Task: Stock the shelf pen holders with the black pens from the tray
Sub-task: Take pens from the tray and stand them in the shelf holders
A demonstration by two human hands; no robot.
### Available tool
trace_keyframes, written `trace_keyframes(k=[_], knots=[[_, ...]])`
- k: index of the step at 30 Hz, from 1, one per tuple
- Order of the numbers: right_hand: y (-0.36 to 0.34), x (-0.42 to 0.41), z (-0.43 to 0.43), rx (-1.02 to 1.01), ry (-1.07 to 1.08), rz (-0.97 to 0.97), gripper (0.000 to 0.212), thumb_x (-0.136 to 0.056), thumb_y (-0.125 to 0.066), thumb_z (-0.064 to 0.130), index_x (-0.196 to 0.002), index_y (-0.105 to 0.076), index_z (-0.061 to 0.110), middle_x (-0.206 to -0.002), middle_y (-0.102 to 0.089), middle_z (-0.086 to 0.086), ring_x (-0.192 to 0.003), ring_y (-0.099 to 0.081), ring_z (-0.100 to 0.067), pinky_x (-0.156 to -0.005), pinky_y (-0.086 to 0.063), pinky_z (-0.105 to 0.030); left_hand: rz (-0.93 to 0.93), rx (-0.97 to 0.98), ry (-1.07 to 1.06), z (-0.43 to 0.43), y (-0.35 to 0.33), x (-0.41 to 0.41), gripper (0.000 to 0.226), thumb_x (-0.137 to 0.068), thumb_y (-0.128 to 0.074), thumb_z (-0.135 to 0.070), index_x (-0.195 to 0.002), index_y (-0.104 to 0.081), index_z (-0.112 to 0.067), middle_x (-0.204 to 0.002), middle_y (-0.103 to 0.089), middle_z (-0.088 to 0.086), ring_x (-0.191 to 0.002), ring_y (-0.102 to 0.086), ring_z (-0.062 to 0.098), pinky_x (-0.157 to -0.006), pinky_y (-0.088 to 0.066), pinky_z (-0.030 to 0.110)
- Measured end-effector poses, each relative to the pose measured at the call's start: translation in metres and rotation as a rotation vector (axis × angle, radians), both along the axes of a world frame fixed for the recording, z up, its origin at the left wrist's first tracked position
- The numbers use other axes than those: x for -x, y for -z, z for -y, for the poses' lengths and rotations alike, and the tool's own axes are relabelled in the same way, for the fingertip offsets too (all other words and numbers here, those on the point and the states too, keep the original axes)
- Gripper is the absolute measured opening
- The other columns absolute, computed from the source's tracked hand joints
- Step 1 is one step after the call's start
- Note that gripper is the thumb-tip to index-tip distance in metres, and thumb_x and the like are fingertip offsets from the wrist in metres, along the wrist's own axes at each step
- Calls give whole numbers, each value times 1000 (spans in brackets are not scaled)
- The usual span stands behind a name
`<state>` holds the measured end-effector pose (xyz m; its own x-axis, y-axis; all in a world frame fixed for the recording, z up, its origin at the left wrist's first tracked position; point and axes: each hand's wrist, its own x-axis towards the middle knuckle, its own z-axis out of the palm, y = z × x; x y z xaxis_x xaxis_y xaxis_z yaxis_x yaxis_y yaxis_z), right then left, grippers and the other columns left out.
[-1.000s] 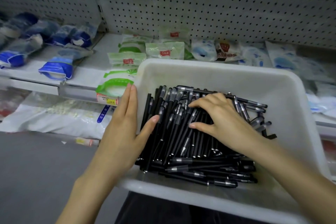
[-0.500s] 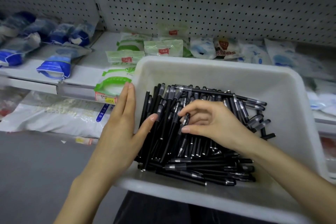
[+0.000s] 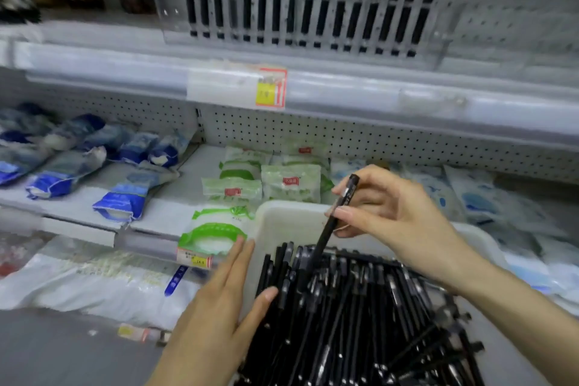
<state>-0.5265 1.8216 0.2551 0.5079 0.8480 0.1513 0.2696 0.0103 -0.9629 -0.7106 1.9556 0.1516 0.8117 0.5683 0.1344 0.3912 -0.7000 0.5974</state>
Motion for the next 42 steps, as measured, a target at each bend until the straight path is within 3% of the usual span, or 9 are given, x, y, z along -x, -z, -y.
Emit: trace_keyframes(k=[2, 4, 7, 10, 17, 22, 25, 32, 42], knots=[[-35, 1, -12, -62, -9, 115, 29, -72, -69, 22, -99, -61, 18, -88, -70, -11, -79, -72, -24, -73, -58, -29, 176, -116, -42, -11, -20, -5, 77, -68, -7, -93, -137, -17, -61, -146, -3, -46, -127, -26, -15, -91, -42, 20], [-71, 4, -29, -124, -36, 234, 33, -72, -68, 22, -103, -58, 21, -87, -70, -10, -77, -72, -21, -72, -59, -29, 413, -278, -110, -31, -48, -6, 57, -87, -30, -72, -135, -39, -44, -142, -34, -31, -120, -37, -12, -84, -46, 27], [-120, 8, -58, -201, -67, 433, 36, -76, -68, 20, -108, -54, 21, -83, -70, -4, -74, -71, -17, -71, -59, -31, 618, -438, -218, -65, -106, -13, 52, -94, -42, -50, -139, -39, -24, -131, -37, -20, -117, -35, -9, -93, -33, 13], [-165, 9, -91, -292, -34, 583, 35, -82, -69, 13, -112, -52, 20, -81, -69, -5, -71, -71, -16, -70, -60, -32, 699, -397, -259, -102, -158, -26, 59, -95, -44, -51, -144, -35, -18, -133, -39, -12, -121, -36, 0, -93, -26, 10], [-228, -1, -158, -464, 147, 766, 32, -86, -69, 18, -111, -50, 25, -80, -69, -1, -71, -70, -11, -75, -59, -38, 624, -45, -132, -168, -201, -62, 87, -75, -38, -70, -150, -17, -32, -150, -36, -6, -135, -35, 8, -102, -29, 23], [-231, -1, -192, -498, 246, 806, 30, -87, -68, 19, -107, -49, 29, -81, -68, 2, -78, -68, -12, -79, -57, -36, 481, -132, -154, -183, -190, -78, 91, -69, -26, -88, -146, -23, -40, -140, -47, -15, -133, -38, 10, -109, -35, 39], [-229, 0, -204, -476, 271, 841, 29, -89, -67, 19, -108, -48, 29, -83, -66, 2, -81, -66, -11, -80, -56, -33, 454, -170, -204, -182, -191, -83, 92, -63, -17, -89, -141, -31, -43, -130, -54, -20, -128, -38, 8, -105, -35, 34], [-221, -2, -225, -414, 265, 854, 28, -88, -67, 21, -109, -49, 25, -85, -67, -2, -89, -63, -18, -82, -54, -39, 478, -83, -159, -186, -194, -83, 94, -60, -21, -90, -139, -37, -43, -129, -58, -19, -126, -44, 9, -108, -33, 36], [-215, 2, -235, -247, 285, 953, 27, -88, -67, 22, -113, -56, 20, -91, -63, 0, -87, -61, -16, -77, -52, -32, 488, 6, -106, -189, -195, -81, 87, -59, -28, -91, -135, -37, -51, -130, -54, -24, -128, -44, 9, -109, -35, 39]])
